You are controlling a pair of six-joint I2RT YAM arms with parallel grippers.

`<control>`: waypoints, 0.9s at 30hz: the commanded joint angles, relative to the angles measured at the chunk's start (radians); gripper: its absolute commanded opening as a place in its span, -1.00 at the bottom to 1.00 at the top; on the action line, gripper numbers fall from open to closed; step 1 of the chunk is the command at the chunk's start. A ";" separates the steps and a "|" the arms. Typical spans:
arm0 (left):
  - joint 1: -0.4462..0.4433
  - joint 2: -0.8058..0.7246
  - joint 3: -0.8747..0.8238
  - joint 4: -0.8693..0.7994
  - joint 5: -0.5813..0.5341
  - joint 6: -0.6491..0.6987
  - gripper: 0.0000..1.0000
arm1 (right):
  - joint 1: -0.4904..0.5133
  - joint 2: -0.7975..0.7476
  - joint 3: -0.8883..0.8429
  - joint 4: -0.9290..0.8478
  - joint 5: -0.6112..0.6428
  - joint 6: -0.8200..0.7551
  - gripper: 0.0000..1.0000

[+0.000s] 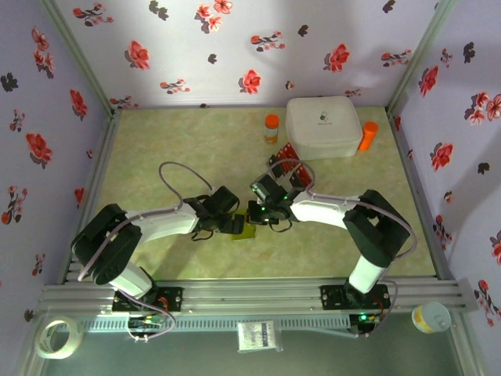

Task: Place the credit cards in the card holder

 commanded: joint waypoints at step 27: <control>-0.003 0.021 -0.014 -0.072 -0.044 0.006 1.00 | 0.056 0.016 -0.130 0.092 -0.002 0.039 -1.00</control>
